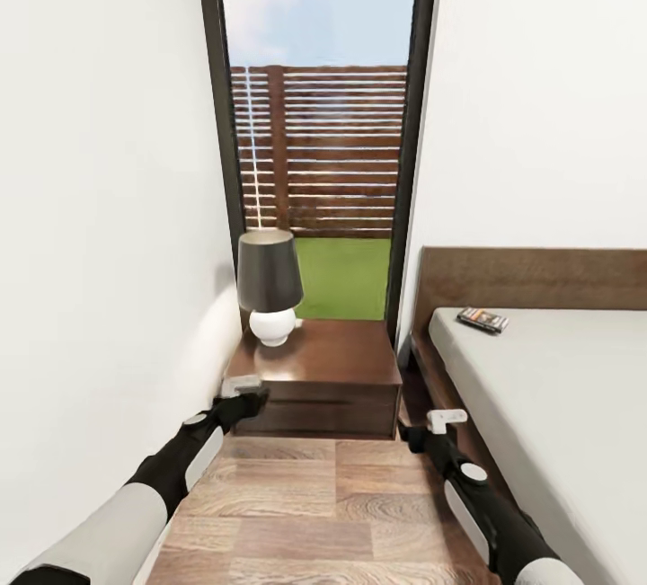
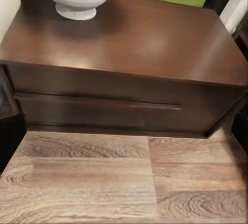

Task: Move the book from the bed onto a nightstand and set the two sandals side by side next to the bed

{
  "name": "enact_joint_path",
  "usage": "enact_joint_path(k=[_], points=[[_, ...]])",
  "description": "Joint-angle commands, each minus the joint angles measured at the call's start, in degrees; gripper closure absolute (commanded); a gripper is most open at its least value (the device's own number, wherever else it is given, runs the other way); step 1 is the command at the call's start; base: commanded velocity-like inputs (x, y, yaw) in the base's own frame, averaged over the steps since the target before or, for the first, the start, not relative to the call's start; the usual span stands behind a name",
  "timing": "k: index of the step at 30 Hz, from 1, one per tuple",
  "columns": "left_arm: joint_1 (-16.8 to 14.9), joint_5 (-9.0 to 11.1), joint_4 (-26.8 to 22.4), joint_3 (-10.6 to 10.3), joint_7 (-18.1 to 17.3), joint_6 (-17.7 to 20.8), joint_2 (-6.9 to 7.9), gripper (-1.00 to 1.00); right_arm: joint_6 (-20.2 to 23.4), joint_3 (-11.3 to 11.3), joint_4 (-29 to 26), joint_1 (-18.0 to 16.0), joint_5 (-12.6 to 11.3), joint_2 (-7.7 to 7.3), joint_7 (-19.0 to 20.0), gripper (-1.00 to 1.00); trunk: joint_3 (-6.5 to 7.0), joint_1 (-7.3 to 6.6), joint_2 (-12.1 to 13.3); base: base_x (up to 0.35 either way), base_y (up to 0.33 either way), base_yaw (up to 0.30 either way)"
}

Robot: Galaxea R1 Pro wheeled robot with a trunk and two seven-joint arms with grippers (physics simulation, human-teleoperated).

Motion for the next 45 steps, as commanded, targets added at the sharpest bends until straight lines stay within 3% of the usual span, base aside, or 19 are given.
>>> enact_joint_path(k=[1, 10, 20, 31, 45], points=[[0.0, 0.5, -0.8, -0.3, 0.0, 0.6, 0.08, -1.0, -0.1, 0.2, -0.2, 0.0, -0.6, -0.14, 0.0, -1.0, 0.12, -0.23, 0.4, 0.0, 0.0, 0.0], [0.0, 0.5, -6.9, -0.3, 0.1, 3.3, 0.04, -1.0, 0.5, -2.7, -2.2, -0.1, -0.6, -1.35, -1.1, -1.0, 1.74, -2.21, 4.0, 0.0, 0.0, 0.0], [0.0, 0.4, -8.0, -0.5, 0.0, 3.5, -1.17, -1.0, 0.2, -3.2, -4.3, 0.0, -0.6, -2.44, -3.1, -1.0, 3.53, -4.41, 8.0, 0.0, 0.0, 0.0], [0.0, 0.6, -8.1, -0.4, 0.0, 3.5, -1.19, -1.0, 0.1, -3.0, -4.4, 0.0, -0.5, -2.4, -3.2, -1.0, 5.51, -6.82, 12.4, 0.0, 0.0, -0.164], [0.0, 0.6, -7.9, -0.4, 0.0, 3.4, -1.17, -1.0, 0.0, -3.0, -4.4, 0.0, -0.4, -2.53, -3.1, -1.0, 5.51, -6.82, 12.4, 0.041, 0.045, -0.171]])
